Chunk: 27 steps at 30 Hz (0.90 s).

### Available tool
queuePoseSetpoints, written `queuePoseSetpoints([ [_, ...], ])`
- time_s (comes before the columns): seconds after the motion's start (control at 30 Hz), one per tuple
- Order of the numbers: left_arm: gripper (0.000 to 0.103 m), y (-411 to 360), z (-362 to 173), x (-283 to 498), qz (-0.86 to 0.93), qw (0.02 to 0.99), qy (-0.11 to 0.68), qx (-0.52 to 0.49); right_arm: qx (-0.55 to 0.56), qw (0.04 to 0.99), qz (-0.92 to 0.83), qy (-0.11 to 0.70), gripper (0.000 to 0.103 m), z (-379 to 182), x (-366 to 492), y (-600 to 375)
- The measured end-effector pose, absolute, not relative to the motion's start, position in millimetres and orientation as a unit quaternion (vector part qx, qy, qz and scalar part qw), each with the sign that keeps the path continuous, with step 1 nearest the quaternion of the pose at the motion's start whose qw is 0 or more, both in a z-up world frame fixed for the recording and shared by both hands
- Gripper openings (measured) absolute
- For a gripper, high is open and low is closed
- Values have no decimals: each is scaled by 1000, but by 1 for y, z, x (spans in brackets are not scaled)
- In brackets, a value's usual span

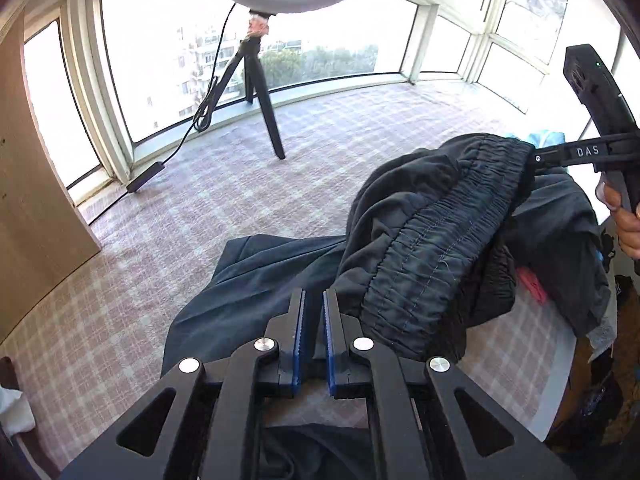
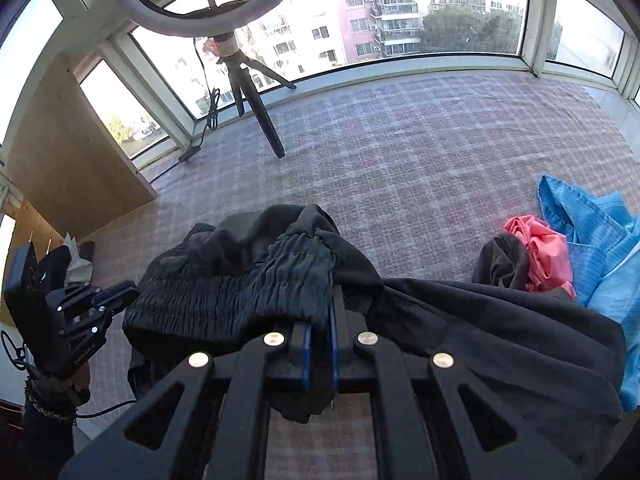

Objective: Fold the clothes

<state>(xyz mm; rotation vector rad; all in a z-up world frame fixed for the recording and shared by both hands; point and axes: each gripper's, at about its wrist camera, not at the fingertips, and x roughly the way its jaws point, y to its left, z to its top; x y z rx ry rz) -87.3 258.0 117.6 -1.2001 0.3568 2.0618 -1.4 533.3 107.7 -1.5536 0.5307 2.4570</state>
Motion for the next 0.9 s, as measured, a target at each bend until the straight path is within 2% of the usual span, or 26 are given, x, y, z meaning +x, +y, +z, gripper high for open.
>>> queuePoseSetpoints([
  [0.13, 9, 237, 110, -90, 791, 346, 64, -501, -559, 104, 800, 191, 7, 47, -34, 549],
  [0.2, 34, 233, 117, -62, 790, 369, 47, -487, -560, 93, 799, 200, 7, 40, -37, 556],
  [0.23, 59, 237, 118, -47, 792, 371, 58, -481, -560, 88, 798, 205, 7, 38, -37, 559],
  [0.27, 69, 244, 118, -36, 794, 371, 70, -477, -559, 83, 797, 212, 7, 38, -37, 563],
  [0.4, 69, 269, 107, -29, 775, 381, 56, -501, -556, 71, 800, 213, 7, 49, -34, 566],
  [0.43, 69, 275, 101, -34, 778, 370, 56, -504, -556, 69, 802, 205, 7, 53, -33, 565],
  [0.5, 42, 284, 86, -48, 776, 343, 58, -527, -554, 61, 807, 196, 7, 61, -28, 564],
  [0.53, 7, 284, 79, -56, 768, 335, 53, -543, -552, 55, 809, 193, 7, 66, -25, 564],
  [0.6, 4, 281, 66, -71, 754, 322, 40, -571, -546, 54, 817, 179, 7, 81, -17, 569],
  [0.73, 5, 253, 113, -77, 776, 346, 40, -526, -523, 44, 834, 167, 7, 109, -2, 588],
  [0.83, 5, 259, 138, -77, 792, 335, 105, -498, -527, 48, 837, 141, 10, 102, -11, 585],
  [0.9, 5, 274, 130, -84, 780, 336, 136, -510, -554, 58, 821, 126, 14, 80, -25, 579],
])
